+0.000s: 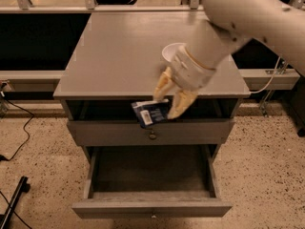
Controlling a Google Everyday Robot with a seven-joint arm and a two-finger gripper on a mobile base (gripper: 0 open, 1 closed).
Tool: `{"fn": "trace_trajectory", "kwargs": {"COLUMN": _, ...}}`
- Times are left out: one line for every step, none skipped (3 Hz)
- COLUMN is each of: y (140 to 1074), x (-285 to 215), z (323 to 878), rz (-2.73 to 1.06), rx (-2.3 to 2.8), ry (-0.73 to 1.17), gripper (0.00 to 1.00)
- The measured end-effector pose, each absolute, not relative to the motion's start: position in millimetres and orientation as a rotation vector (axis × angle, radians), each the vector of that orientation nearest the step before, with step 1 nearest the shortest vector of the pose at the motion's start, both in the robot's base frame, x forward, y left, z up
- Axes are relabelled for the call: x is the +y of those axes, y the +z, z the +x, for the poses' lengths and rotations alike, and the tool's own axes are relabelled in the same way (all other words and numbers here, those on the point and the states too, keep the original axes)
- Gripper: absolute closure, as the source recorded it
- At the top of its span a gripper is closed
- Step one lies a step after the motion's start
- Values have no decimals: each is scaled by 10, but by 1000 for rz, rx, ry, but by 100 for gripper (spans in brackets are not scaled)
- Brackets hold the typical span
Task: Place rxbar blueberry into middle drawer
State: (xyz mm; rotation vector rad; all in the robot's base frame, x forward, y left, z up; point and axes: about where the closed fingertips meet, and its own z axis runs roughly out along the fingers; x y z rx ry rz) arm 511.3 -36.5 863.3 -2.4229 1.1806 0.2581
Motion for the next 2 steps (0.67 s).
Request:
{"fn": "trace_trajectory", "kwargs": {"y": 8114, "x": -1074, "z": 4981, "rz": -2277, "rx": 1370, "ry": 275, "gripper": 100}}
{"fn": "trace_trajectory", "kwargs": {"y": 8102, "x": -1177, "z": 4949, "rz": -2259, "rx": 1396, "ry": 264, "gripper": 100}}
